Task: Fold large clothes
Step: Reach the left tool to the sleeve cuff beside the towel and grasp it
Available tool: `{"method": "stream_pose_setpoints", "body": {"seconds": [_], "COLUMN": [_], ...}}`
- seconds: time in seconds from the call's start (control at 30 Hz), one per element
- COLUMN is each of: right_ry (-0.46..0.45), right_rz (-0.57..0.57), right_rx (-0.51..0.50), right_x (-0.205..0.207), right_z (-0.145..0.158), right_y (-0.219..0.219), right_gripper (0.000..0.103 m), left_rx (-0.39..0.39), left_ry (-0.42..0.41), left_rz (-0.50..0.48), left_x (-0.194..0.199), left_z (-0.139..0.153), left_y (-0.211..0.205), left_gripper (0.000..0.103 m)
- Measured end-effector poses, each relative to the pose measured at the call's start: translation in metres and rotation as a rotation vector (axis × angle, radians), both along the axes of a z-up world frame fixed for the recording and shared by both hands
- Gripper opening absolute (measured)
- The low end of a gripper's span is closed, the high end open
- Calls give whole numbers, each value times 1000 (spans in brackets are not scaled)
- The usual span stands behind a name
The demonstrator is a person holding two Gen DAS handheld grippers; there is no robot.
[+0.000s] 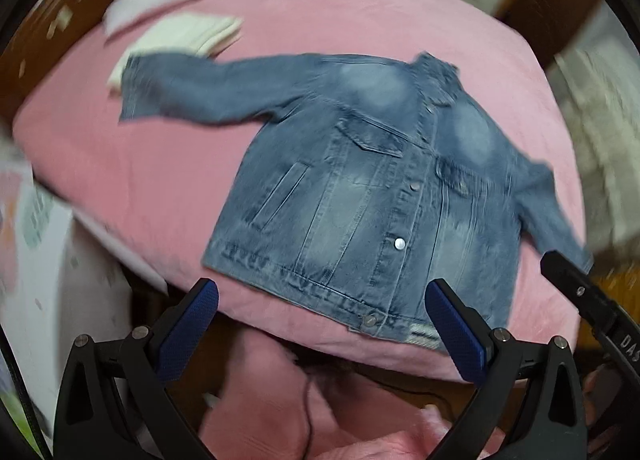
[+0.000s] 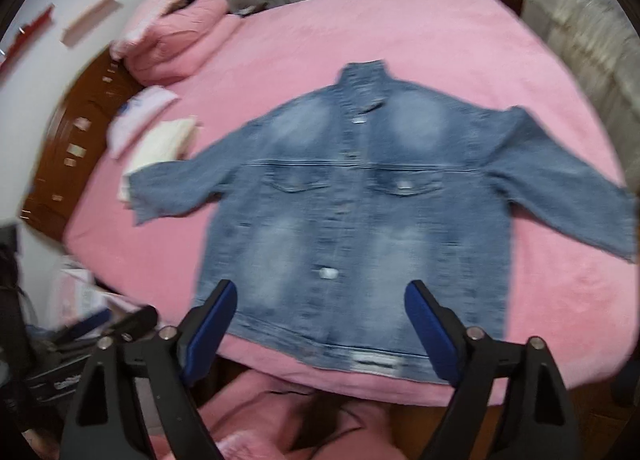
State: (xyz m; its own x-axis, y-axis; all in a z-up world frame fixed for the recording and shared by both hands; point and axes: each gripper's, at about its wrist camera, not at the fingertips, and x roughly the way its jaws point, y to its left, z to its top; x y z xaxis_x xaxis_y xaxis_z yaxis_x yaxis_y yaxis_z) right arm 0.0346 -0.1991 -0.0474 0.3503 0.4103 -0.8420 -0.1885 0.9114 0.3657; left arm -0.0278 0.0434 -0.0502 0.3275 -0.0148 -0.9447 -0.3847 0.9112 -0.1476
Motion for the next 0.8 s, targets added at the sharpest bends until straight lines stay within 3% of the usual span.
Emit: {"method": "stream_pose_setpoints", "body": {"seconds": [0.23,0.43,0.57,0.8], "right_ry": [-63,-133,-86,15], "right_rz": [95,142,157,89], "right_rx": [26,-72,-117,-130], "right_x": [19,29,36,66], "right_z": [2,-5,-23,-74], "right_y": [47,102,143,241], "right_gripper": [84,84,84,80], "left_rx": [-121,-222,-239,-238], "left_ry": [-8,47,67,66], "left_rz": [242,408,431,514], "left_x": [-15,-8,9,66], "left_z": [-20,-60,-84,-134], "left_y": [76,154,204,319], "left_gripper": [102,102,102,102]}}
